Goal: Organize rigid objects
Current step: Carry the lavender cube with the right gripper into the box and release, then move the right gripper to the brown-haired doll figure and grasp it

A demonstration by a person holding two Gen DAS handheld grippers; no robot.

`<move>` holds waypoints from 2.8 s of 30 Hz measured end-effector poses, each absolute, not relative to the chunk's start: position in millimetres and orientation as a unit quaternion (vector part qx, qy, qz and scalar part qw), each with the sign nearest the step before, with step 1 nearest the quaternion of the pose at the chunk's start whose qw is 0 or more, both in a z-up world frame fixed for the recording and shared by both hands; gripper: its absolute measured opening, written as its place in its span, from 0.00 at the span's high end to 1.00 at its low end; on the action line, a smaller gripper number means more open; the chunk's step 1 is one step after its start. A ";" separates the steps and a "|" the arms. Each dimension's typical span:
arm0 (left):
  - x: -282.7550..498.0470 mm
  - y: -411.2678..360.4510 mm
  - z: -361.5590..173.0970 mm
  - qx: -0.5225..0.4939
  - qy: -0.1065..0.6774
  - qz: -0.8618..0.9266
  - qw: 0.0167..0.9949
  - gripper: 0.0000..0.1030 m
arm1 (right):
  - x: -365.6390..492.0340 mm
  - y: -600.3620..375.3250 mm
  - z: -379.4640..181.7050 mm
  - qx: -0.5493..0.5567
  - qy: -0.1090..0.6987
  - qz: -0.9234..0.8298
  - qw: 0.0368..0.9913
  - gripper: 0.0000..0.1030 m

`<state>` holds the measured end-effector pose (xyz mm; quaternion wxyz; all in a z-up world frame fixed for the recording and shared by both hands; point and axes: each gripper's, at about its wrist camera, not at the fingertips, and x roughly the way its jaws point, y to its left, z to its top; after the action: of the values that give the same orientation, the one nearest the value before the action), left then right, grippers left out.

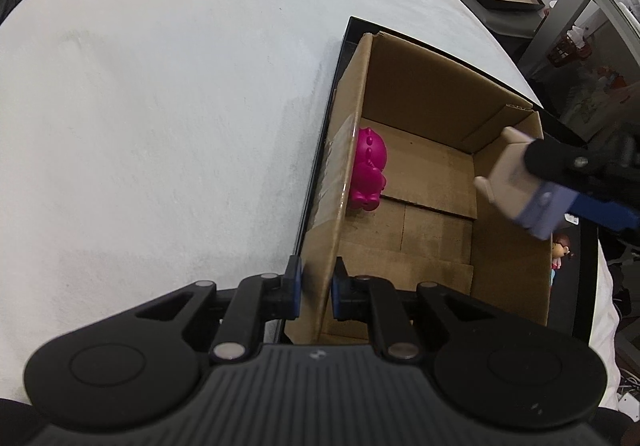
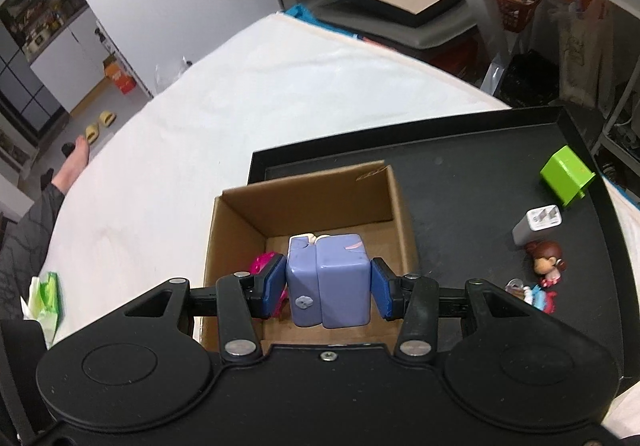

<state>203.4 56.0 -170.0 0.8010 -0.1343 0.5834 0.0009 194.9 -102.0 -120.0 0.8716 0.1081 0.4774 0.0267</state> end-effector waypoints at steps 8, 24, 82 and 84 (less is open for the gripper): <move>206.5 60.9 -172.5 -0.142 0.586 -0.011 0.797 0.87 | 197.5 -87.1 -140.5 0.103 0.508 0.028 0.855 0.57; 213.3 53.6 -170.6 -0.131 0.598 -0.017 0.791 0.84 | 186.6 -117.5 -118.1 0.155 0.477 0.057 0.863 0.55; 215.5 -9.9 -157.6 0.023 0.602 0.101 0.792 0.30 | 181.1 -289.8 -218.6 0.199 0.451 -0.088 0.865 0.37; 217.7 -10.2 -158.2 0.022 0.602 0.102 0.791 0.30 | 185.5 -288.2 -221.1 0.189 0.453 -0.090 0.866 0.37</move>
<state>217.7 -10.2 -158.2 0.7913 0.0225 0.6024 0.1025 185.5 -288.2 -221.1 0.8665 0.1893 0.4530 -0.0903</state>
